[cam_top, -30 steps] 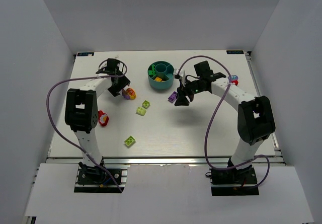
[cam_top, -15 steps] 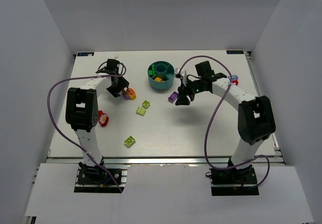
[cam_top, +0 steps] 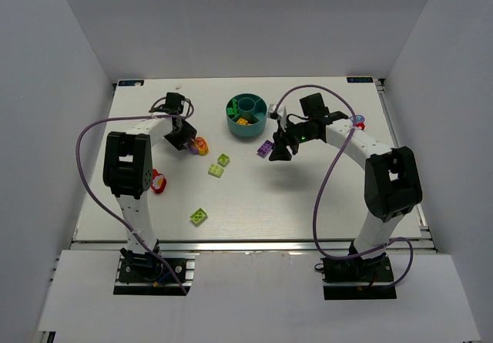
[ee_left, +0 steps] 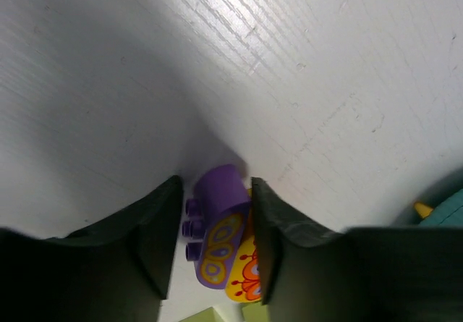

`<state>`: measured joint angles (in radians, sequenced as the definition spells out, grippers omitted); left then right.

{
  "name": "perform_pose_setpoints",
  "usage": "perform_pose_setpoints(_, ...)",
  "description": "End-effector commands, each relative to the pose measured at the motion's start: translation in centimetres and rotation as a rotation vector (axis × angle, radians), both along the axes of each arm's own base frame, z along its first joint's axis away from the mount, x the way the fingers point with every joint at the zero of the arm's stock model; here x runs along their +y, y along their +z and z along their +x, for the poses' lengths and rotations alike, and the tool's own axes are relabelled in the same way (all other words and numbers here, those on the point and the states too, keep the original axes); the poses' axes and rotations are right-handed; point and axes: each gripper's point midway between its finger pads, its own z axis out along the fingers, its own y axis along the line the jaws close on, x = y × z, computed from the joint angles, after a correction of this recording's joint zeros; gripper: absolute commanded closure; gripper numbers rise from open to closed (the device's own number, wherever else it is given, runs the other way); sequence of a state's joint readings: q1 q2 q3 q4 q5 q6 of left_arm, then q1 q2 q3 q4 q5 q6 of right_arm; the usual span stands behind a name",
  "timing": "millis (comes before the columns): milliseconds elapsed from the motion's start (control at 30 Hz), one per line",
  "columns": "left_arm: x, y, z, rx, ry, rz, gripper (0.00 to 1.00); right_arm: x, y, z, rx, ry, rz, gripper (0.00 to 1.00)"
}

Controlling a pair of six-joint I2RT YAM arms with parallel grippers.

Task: Sort the legos into containers by color

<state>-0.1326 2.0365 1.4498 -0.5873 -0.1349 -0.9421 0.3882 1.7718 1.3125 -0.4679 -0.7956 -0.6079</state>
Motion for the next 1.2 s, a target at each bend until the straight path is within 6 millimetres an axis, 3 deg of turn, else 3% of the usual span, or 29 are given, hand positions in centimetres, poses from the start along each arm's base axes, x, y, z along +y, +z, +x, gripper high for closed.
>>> perform_pose_setpoints(0,0.3,0.4,-0.5,0.010,-0.005,0.002,0.50,0.2,1.5,0.1,-0.030,0.006,0.039,0.43)
perform_pose_setpoints(300,-0.5,0.0,-2.5,0.026,-0.062,-0.043,0.73,0.3,1.7,0.1,-0.024,0.011,0.042,0.43)
perform_pose_setpoints(567,-2.3,2.0,-4.4,-0.034,-0.131,-0.147,0.84,2.0,2.0,-1.2,0.057,0.046,0.076,0.43)
perform_pose_setpoints(633,-2.9,2.5,-4.7,-0.060,-0.148,-0.169,0.86,3.5,2.8,-1.3,0.114,0.045,0.135,0.43)
perform_pose_setpoints(700,-3.6,3.3,-5.2,-0.099,-0.172,-0.200,0.86,4.9,4.0,-1.6,0.276,-0.022,0.180,0.43)
perform_pose_setpoints(767,-4.3,4.0,-5.6,-0.124,-0.192,-0.217,0.88,7.1,4.4,-1.0,0.325,-0.082,0.206,0.40)
perform_pose_setpoints(800,-4.7,4.7,-5.8,-0.150,-0.203,-0.240,0.88,8.6,5.1,-1.7,0.427,-0.132,0.213,0.39)
perform_pose_setpoints(1000,-6.3,7.4,-5.9,-0.238,-0.242,-0.275,0.88,13.7,6.6,-1.2,0.602,-0.248,0.242,0.23)
perform_pose_setpoints(1067,-7.3,8.6,-6.2,-0.272,-0.264,-0.292,0.88,15.5,6.2,-0.3,0.671,-0.300,0.227,0.23)
perform_pose_setpoints(1100,-7.6,8.6,-6.3,-0.272,-0.269,-0.294,0.88,15.6,5.5,-0.4,0.702,-0.312,0.214,0.23)
perform_pose_setpoints(1167,-8.0,9.0,-6.5,-0.282,-0.276,-0.292,0.88,16.2,6.1,0.0,0.702,-0.327,0.231,0.22)
